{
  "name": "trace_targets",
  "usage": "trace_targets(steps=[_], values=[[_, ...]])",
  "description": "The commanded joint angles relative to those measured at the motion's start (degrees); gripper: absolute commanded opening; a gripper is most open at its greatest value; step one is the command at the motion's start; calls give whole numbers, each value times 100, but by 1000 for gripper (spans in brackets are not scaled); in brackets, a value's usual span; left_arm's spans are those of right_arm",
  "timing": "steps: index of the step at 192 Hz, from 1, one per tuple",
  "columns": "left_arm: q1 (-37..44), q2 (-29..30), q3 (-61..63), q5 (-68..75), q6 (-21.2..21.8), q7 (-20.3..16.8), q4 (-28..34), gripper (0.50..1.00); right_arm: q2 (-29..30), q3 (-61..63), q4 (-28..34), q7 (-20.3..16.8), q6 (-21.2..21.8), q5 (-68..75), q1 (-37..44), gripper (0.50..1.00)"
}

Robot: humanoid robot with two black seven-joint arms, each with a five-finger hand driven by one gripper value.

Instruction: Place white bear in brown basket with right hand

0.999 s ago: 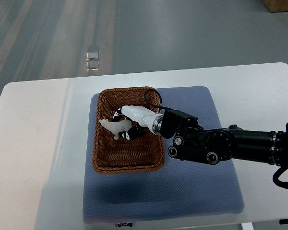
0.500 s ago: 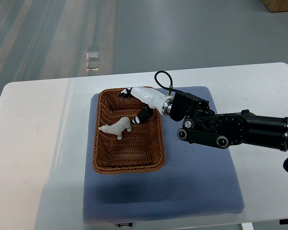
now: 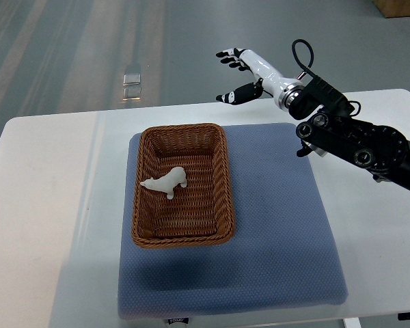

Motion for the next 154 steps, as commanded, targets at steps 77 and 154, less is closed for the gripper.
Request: trace_targets(steps=[77, 154], values=[[0, 0, 26, 1, 9, 0, -62, 1000, 670, 2888, -1258, 732, 1342, 4259, -1302, 891], [0, 0, 17, -8, 9, 0, -70, 1000, 863, 2897, -2303, 1031, 3750, 6720, -1522, 911]])
